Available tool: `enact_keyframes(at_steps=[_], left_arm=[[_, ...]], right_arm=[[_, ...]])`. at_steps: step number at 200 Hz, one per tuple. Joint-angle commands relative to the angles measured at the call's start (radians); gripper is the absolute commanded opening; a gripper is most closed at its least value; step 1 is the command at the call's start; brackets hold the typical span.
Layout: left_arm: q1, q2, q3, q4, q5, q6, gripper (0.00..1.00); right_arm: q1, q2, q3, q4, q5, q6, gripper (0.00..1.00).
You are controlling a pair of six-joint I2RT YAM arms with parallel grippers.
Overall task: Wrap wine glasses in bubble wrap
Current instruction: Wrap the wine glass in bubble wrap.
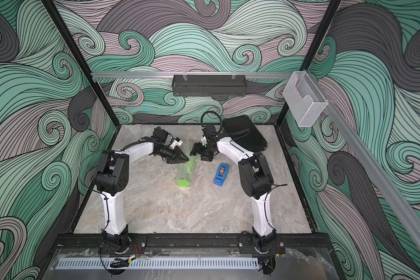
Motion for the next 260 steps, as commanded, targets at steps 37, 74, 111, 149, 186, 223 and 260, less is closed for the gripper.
enact_keyframes(at_steps=[37,74,111,149,186,223,260], left_arm=[[0.0,0.073,-0.022,-0.063,-0.156,0.022,0.22],[-0.001,0.072,-0.024,-0.064,-0.156,0.027,0.25],[-0.001,0.07,-0.024,-0.065,-0.156,0.032,0.26],[-0.001,0.066,-0.027,-0.065,-0.155,0.031,0.26],[-0.001,0.059,-0.03,-0.065,-0.152,0.03,0.26],[-0.001,0.058,-0.028,-0.065,-0.148,0.027,0.26],[-0.001,0.015,-0.017,-0.079,-0.126,0.018,0.28]], right_arm=[[0.018,0.029,0.074,-0.008,-0.056,0.011,0.72],[0.031,0.07,0.123,-0.033,-0.055,0.007,0.7],[0.038,0.11,0.156,-0.06,-0.053,-0.004,0.58],[0.038,0.127,0.144,-0.06,-0.055,-0.014,0.37],[0.036,0.132,0.138,-0.058,-0.069,-0.018,0.11],[0.035,0.138,0.14,-0.056,-0.079,-0.023,0.0],[0.031,0.144,0.13,-0.054,-0.073,-0.027,0.0]])
